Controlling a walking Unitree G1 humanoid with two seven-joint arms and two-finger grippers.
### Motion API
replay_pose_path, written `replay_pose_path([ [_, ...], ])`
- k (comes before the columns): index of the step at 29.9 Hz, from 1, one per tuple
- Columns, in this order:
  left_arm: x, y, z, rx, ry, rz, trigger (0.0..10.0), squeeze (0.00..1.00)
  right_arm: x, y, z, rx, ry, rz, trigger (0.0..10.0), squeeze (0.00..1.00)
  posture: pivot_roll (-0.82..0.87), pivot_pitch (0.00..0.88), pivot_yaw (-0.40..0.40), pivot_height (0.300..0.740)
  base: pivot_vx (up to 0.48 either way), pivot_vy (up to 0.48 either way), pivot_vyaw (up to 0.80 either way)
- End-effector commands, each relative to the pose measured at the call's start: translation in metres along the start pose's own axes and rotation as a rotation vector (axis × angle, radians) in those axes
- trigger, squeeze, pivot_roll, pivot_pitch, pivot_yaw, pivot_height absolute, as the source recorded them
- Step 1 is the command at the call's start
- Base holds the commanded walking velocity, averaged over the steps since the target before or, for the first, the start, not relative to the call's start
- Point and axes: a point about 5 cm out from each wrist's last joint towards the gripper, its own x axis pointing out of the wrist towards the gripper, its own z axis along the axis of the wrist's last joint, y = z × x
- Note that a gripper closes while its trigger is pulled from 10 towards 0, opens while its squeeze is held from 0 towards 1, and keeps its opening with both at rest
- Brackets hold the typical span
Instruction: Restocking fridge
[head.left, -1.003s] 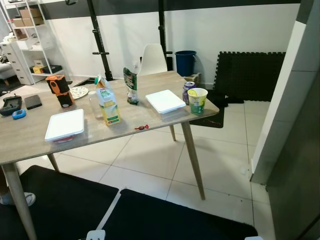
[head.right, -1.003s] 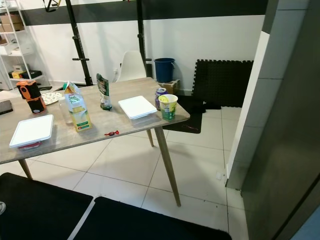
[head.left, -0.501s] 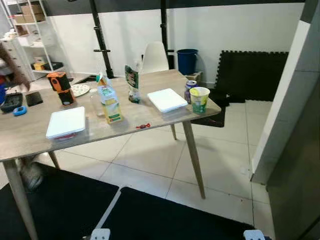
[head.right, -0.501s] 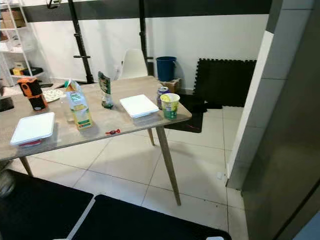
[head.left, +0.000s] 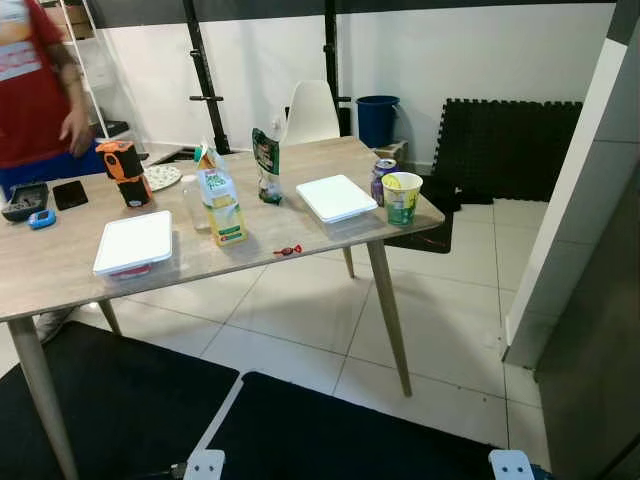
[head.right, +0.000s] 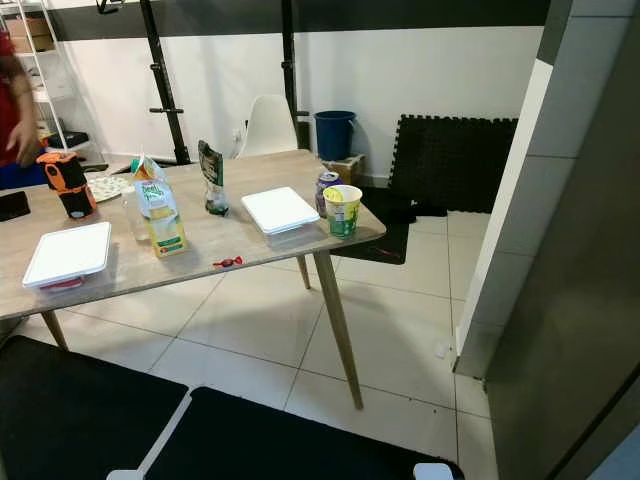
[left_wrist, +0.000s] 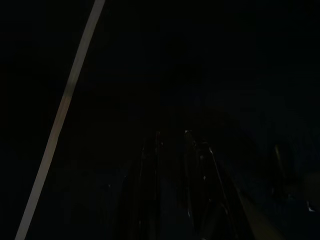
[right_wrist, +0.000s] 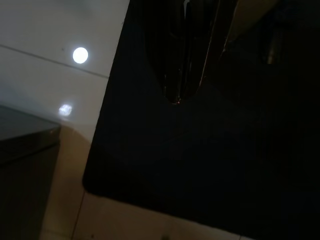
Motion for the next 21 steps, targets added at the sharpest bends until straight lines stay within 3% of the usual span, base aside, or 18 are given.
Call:
replay_pose_path([
  [1,-0.0012,0.0079,-0.0012,-0.008,0.005,0.026,10.0,0.0,-0.0004,0.0019,-0.0013,-0.005,-0.003,0.008,10.0,0.0,-0.05,0.096,0.052,0.74,0.0,0.0,0.0],
  [21,0.0004,0.0047,0.005,0.023,-0.014,0.017,10.0,0.0,-0.001,0.0008,0.0011,-0.005,-0.028,0.002,10.0,0.0,-0.06,0.083,0.054,0.74,0.0,0.0,0.0],
])
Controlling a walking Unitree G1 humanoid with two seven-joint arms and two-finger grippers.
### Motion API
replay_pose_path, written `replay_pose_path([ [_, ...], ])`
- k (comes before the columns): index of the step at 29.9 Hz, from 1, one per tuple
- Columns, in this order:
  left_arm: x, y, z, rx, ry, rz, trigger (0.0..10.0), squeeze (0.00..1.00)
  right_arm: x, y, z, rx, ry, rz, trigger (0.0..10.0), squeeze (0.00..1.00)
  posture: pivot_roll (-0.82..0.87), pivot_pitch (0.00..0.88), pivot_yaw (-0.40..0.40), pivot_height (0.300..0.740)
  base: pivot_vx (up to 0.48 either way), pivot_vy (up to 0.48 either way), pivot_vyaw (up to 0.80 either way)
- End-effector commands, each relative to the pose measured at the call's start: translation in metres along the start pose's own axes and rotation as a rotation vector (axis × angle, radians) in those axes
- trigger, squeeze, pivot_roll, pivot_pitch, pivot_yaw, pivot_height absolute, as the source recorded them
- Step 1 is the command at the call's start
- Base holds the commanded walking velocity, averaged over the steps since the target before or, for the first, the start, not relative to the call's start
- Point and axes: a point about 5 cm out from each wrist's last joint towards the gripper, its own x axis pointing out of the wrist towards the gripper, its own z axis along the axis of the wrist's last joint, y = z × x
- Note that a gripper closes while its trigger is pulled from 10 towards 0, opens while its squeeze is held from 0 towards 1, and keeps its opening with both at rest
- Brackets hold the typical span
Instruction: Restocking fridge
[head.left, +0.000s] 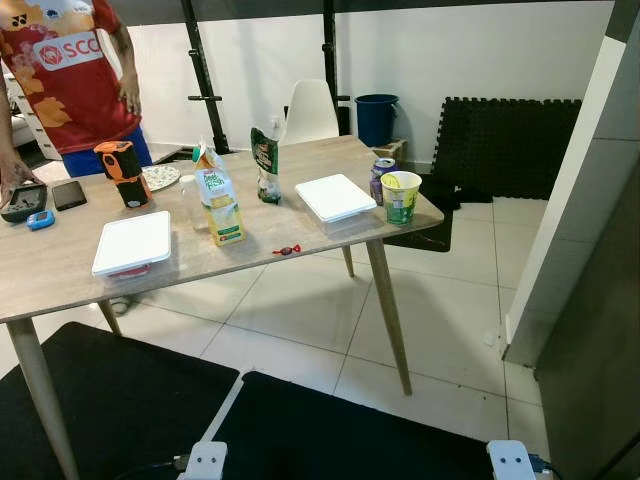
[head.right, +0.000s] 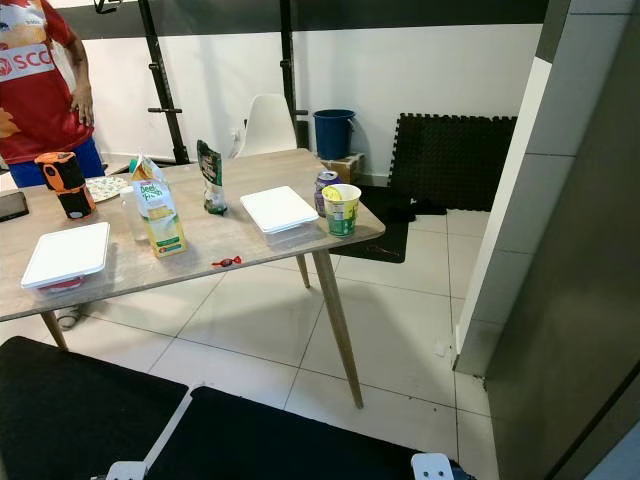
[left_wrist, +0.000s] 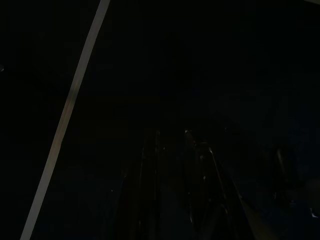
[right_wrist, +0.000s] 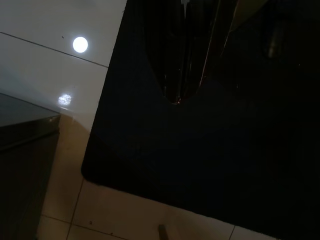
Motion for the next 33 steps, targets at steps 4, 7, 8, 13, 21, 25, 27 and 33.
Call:
replay_pose_path([
  [4,-0.0011,0.0055,-0.0011,0.015,-0.001,0.017,10.0,0.0,-0.0008,-0.0006,-0.0013,-0.002,-0.001,-0.001,10.0,0.0,-0.06,0.077,0.052,0.74,0.18,0.0,0.0],
  [7,-0.0013,0.0052,-0.0021,0.013,-0.001,0.019,10.0,0.0,-0.001,-0.0011,-0.0014,-0.006,-0.001,0.0,10.0,0.0,-0.06,0.073,0.05,0.74,0.291,0.0,0.0],
  [8,-0.0013,0.0052,-0.0021,0.013,-0.001,0.019,10.0,0.0,-0.001,-0.0011,-0.0014,-0.006,-0.001,0.0,10.0,0.0,-0.06,0.073,0.05,0.74,0.311,0.0,0.0],
  [13,-0.0014,0.0046,-0.0026,0.015,-0.002,0.014,10.0,0.0,-0.0011,-0.0005,-0.0024,-0.009,0.003,0.002,10.0,0.0,-0.06,0.069,0.049,0.74,0.343,0.0,0.0],
  [21,-0.0013,0.0048,-0.001,0.023,-0.011,0.006,10.0,0.0,-0.0013,0.0,-0.0032,-0.008,0.004,0.002,10.0,0.0,-0.06,0.066,0.05,0.74,0.353,0.0,0.0],
  [25,-0.001,0.0044,0.0008,0.034,-0.017,-0.001,10.0,0.0,-0.0017,-0.0004,-0.0043,-0.007,0.006,0.0,10.0,0.0,-0.06,0.067,0.053,0.74,0.352,0.0,0.0],
  [27,-0.0008,0.0042,0.0015,0.038,-0.018,-0.004,10.0,0.0,-0.002,-0.0007,-0.0051,-0.006,0.008,-0.002,10.0,0.0,-0.06,0.067,0.054,0.74,0.349,0.0,0.0],
  [33,-0.0003,0.0034,0.004,0.043,-0.025,-0.01,10.0,0.0,-0.0031,-0.0022,-0.0082,-0.004,0.015,-0.006,10.0,0.0,-0.06,0.068,0.054,0.74,0.351,0.0,0.0],
])
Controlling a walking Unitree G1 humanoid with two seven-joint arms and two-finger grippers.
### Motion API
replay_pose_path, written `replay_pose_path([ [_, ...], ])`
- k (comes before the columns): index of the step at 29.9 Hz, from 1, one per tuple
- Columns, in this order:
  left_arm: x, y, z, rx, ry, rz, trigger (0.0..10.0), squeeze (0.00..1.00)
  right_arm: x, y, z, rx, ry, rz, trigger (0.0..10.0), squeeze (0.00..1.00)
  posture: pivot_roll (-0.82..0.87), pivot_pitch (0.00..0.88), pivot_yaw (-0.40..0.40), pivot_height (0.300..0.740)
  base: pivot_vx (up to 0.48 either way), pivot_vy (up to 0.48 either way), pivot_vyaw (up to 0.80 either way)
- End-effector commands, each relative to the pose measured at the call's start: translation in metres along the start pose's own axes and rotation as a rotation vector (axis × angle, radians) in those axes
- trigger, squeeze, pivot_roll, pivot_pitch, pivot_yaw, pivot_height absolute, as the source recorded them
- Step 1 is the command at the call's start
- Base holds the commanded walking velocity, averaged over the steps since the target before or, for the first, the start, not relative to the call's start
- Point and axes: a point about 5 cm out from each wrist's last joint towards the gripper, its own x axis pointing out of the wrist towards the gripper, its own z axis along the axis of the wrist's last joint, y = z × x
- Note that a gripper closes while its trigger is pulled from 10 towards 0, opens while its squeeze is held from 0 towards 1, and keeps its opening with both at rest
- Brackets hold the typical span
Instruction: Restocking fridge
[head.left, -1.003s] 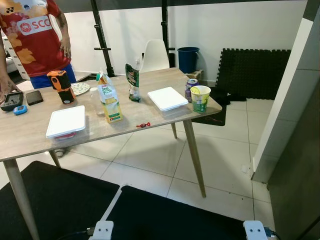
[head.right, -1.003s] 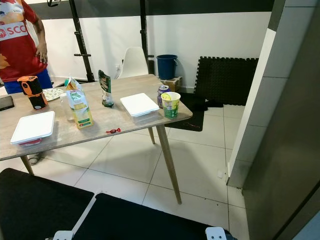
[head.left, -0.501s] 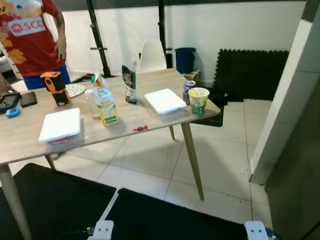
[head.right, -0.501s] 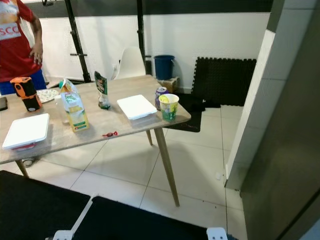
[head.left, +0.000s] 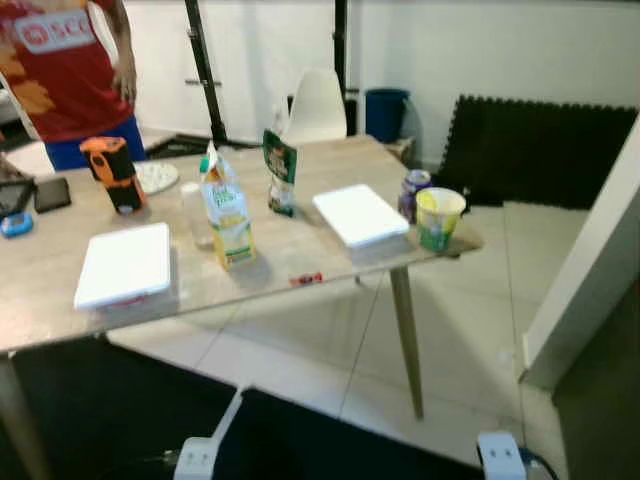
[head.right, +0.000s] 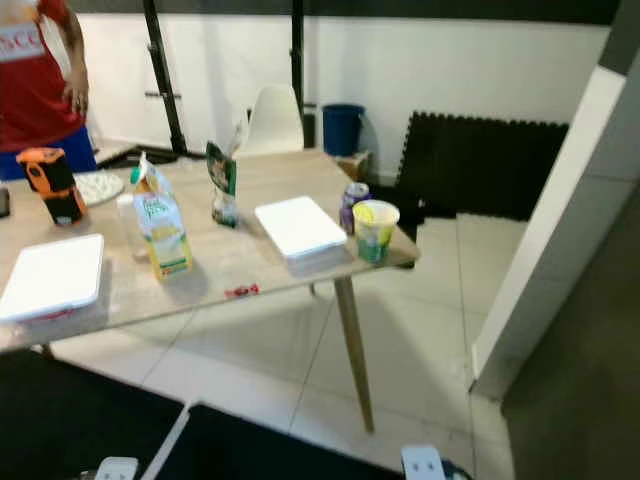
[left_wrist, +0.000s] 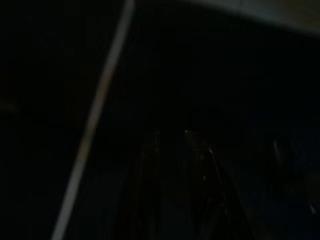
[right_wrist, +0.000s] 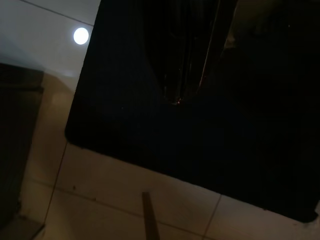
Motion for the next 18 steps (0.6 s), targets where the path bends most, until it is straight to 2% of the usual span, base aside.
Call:
replay_pose_path([
  [1,-0.0011,-0.0015,-0.0052,0.01,0.013,-0.007,10.0,0.0,-0.001,-0.0004,-0.0042,0.003,0.018,-0.004,10.0,0.0,-0.06,0.068,0.054,0.74,0.352,0.0,0.0],
  [18,0.0001,-0.0023,-0.0004,0.029,0.004,-0.019,10.0,0.0,-0.0039,-0.0058,-0.0107,0.01,0.032,-0.023,10.0,0.0,-0.06,0.08,0.068,0.74,0.344,0.0,0.0],
])
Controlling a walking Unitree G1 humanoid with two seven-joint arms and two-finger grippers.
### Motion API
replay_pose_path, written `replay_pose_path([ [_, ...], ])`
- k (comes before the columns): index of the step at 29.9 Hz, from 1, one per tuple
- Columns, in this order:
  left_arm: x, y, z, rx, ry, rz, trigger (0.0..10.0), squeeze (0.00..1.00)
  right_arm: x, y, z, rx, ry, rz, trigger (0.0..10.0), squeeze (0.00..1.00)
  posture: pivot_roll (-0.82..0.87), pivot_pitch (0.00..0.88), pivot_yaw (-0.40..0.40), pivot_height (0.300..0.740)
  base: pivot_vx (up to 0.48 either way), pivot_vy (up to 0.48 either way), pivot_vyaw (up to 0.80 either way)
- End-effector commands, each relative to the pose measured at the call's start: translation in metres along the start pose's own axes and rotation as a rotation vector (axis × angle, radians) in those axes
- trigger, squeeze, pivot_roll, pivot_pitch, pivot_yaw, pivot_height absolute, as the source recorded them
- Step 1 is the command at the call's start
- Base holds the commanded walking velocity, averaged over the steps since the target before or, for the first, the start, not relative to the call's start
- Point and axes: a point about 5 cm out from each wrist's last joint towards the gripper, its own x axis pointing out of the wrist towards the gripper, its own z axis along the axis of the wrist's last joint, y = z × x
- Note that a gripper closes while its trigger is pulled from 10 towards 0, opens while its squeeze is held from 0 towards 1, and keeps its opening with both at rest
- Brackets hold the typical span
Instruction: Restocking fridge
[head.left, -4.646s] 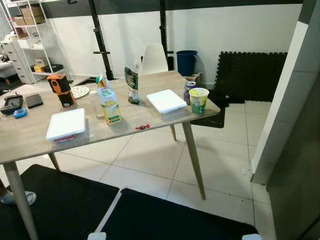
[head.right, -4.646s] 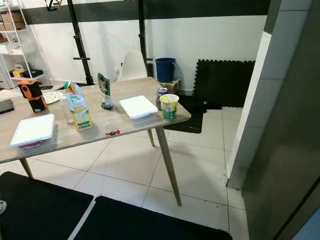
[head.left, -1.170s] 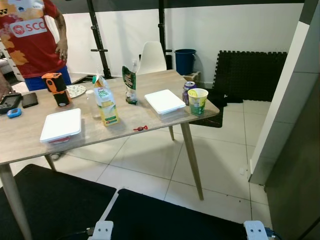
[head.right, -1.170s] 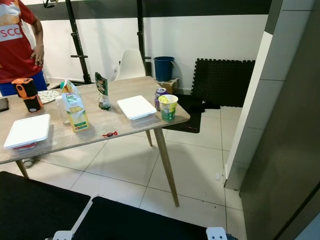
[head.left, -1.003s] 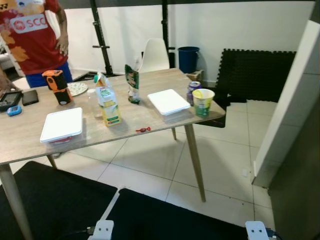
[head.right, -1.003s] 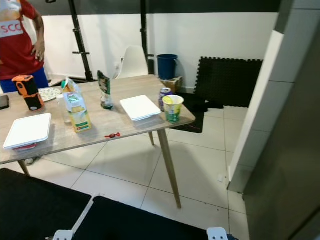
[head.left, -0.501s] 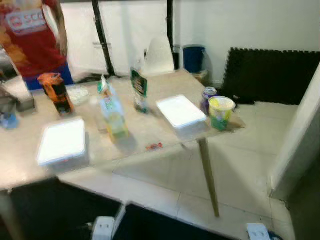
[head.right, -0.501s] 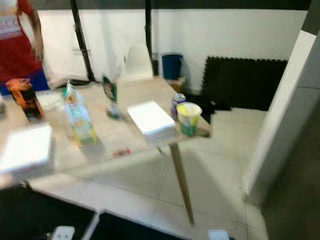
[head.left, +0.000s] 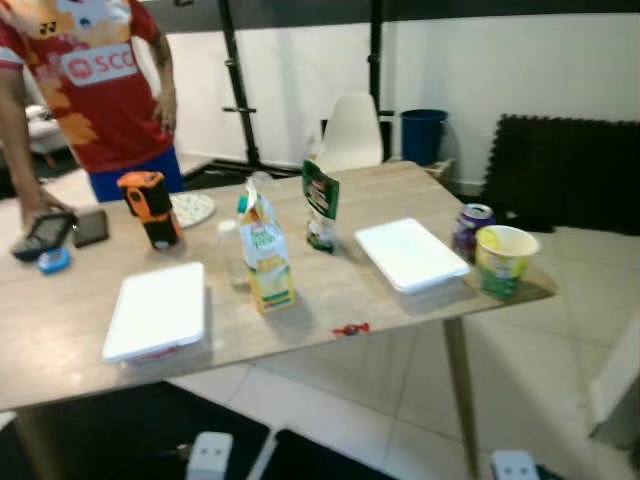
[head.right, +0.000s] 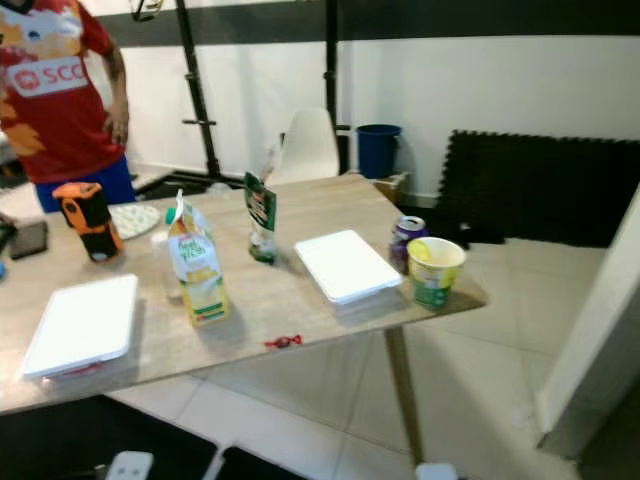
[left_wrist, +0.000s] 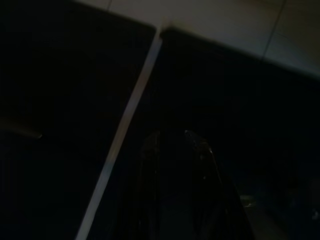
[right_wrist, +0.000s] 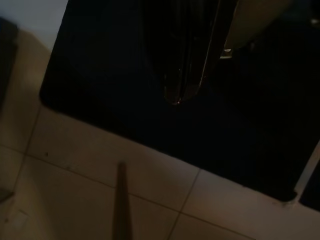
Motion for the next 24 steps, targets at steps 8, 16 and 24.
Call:
replay_pose_path([
  [8,-0.0026,0.0053,-0.0083,0.008,0.03,0.016,10.0,0.0,0.0005,0.0067,0.0018,0.024,-0.017,0.063,10.0,0.0,-0.06,0.088,0.068,0.74,0.334,0.0,0.0],
  [16,-0.0023,0.0042,-0.0078,0.002,0.027,0.016,10.0,0.0,0.0009,0.0089,0.0029,-0.03,-0.016,0.082,10.0,0.0,-0.06,0.1,0.063,0.74,0.326,0.0,0.57],
  [24,-0.0037,0.0028,-0.0144,0.027,0.049,0.025,10.0,0.0,-0.001,0.0042,-0.0028,-0.005,0.002,0.062,10.0,0.0,-0.07,0.107,0.058,0.74,0.078,0.0,0.0],
])
